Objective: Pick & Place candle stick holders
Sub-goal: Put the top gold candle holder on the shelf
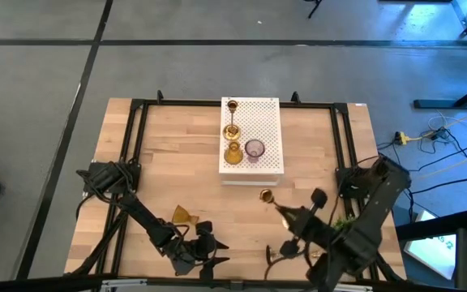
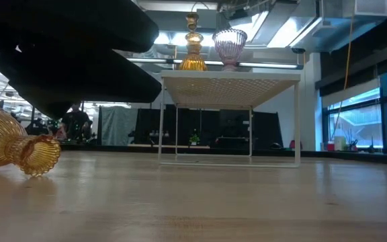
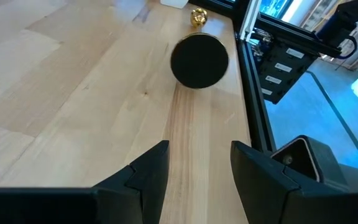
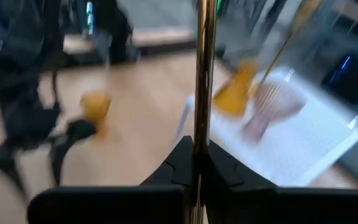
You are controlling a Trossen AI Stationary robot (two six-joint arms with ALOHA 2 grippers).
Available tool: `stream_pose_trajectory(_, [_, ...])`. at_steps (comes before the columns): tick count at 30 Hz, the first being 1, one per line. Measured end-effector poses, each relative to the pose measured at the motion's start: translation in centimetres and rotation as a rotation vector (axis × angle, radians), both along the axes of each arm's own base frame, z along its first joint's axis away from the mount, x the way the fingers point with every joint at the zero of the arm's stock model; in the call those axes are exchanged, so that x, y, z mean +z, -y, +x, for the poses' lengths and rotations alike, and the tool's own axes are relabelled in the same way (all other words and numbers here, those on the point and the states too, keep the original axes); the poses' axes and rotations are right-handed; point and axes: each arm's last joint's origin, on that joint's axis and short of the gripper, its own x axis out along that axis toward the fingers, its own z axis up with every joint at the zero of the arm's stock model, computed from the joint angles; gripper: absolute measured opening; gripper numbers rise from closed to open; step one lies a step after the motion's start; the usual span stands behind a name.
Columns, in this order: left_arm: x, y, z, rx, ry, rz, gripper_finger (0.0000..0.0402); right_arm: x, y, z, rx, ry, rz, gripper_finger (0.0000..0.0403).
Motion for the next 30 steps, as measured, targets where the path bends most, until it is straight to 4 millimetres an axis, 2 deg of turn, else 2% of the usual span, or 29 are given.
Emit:
stream_pose_trajectory(8, [0.0, 0.0, 0.0, 0.020, 0.002, -0.032, 0.0166, 4.4, 3.1, -2.1, -0.007, 0.170, -0.192, 0.0013])
stream_pose_trajectory(15, [0.1, 0.4, -0.4, 0.067, 0.019, -0.073, 0.0166, 5.7, 4.3, -2.9, 0.006, 0.149, -0.231, 0.0013])
stream_pose_trajectory(19, [0.1, 0.8, -1.0, 0.104, 0.038, -0.093, 0.0166, 4.8, 3.6, -2.3, 0.017, 0.127, -0.187, 0.0013])
stream_pose_trajectory(24, [0.2, 1.1, -1.4, 0.141, 0.060, -0.103, 0.0166, 1.5, 1.4, -0.6, 0.069, 0.072, -0.150, 0.0013])
stream_pose_trajectory(28, [0.2, 1.2, -1.6, 0.159, 0.069, -0.112, 0.0166, -0.5, -0.7, 1.1, 0.192, 0.016, -0.127, 0.0013])
stream_pose_trajectory(30, [0.2, 1.4, -1.7, 0.159, 0.071, -0.114, 0.0166, -0.9, -1.7, 1.9, 0.303, -0.002, -0.120, 0.0013])
